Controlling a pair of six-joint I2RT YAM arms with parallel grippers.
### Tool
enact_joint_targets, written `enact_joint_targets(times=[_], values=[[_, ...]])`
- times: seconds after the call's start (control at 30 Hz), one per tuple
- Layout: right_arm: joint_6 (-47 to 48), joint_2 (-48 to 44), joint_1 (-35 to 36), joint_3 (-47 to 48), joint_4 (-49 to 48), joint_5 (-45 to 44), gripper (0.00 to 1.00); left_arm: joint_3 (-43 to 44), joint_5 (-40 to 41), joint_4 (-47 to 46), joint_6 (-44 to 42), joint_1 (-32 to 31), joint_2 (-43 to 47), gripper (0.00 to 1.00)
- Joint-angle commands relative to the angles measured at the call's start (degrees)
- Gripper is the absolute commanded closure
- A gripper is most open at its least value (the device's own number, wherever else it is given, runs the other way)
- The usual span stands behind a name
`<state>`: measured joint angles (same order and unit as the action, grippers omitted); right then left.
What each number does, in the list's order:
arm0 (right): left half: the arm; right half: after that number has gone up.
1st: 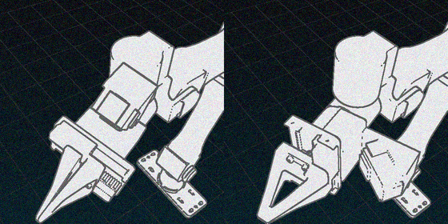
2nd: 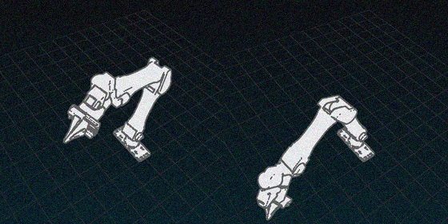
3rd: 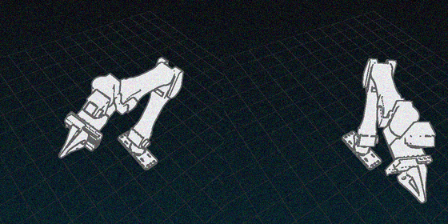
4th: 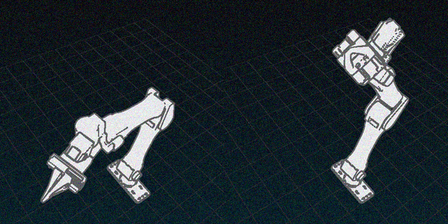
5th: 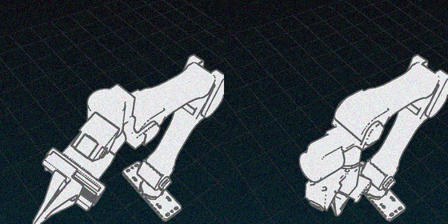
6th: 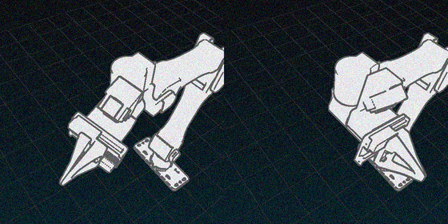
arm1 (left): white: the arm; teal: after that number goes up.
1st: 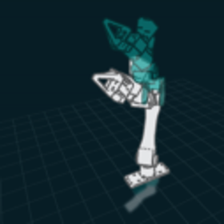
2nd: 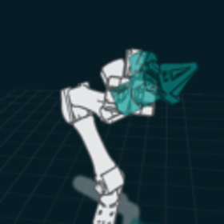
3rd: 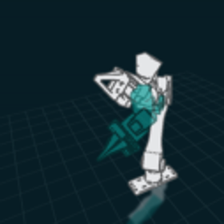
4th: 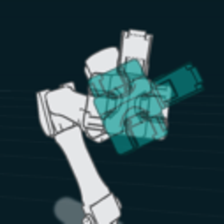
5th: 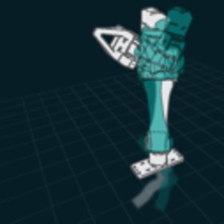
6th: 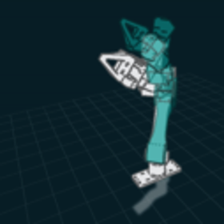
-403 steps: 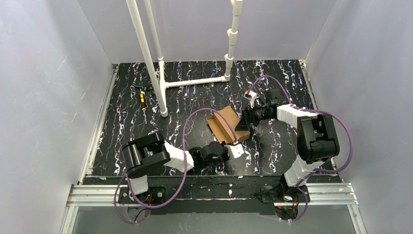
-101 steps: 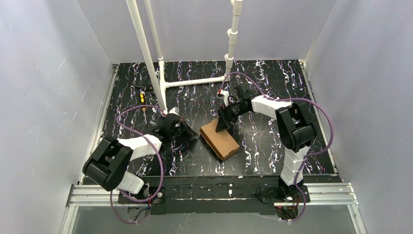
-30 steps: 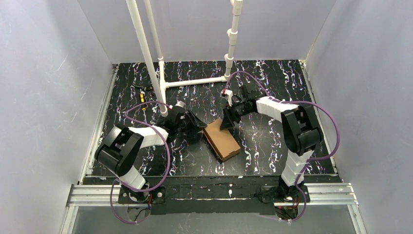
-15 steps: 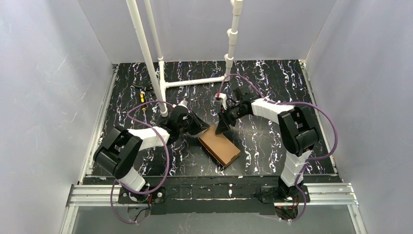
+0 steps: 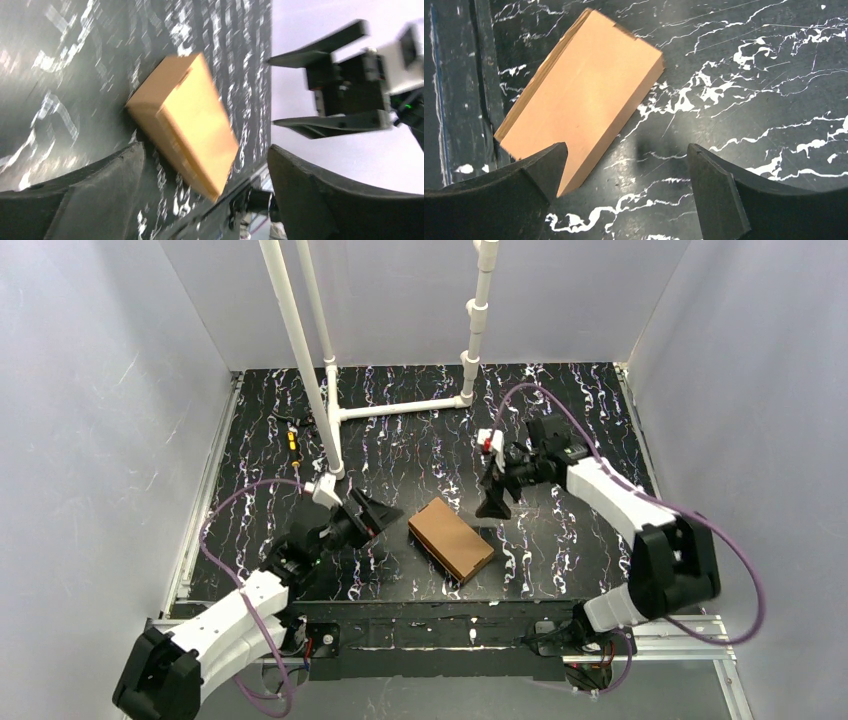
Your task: Fold the paper box
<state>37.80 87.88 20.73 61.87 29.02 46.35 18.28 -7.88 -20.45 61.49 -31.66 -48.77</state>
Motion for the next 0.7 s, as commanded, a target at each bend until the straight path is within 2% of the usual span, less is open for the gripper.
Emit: enact_joint_targets(times=[0.0,0.03,0.1,0.27,0.33,0.43,0.53,0.67], values=[[6.11,-9.71,-1.78,-8.48,-3.37,-0.80,0.02,-7.39,-6.23,3.65,6.27,0.29,5.24,0.24],[3.90,-11.23,-2.62,-9.63,-5.52,-2.08,0.04,-8.26,-7.21,3.68,7.80,0.24,6.18,0.37],[1.31,-13.19,-3.32,-11.26,-8.69,-6.57,0.20,-9.14,-8.59,3.79,10.06,-0.27,6.31,0.67],[4.83,-12.69,-3.50,-14.33,-8.89,-14.23,0.58,-6.77,-2.88,4.14,12.15,-8.17,-1.82,0.99],[7.21,-11.85,-3.35,-15.03,-7.28,-15.00,0.68,-4.30,-1.27,4.19,13.28,-11.40,-9.65,1.00],[10.06,-11.38,-2.23,-17.25,-6.43,-16.51,0.75,0.63,-0.30,4.15,16.03,-15.87,-19.66,1.00],[12.44,-12.06,-1.09,-19.95,-6.34,-16.62,0.76,5.00,0.80,4.10,17.37,-19.52,-26.64,1.00],[15.26,-11.96,-0.60,-20.33,-5.51,-15.26,0.76,9.14,1.79,4.02,18.42,-22.26,-31.44,1.00]])
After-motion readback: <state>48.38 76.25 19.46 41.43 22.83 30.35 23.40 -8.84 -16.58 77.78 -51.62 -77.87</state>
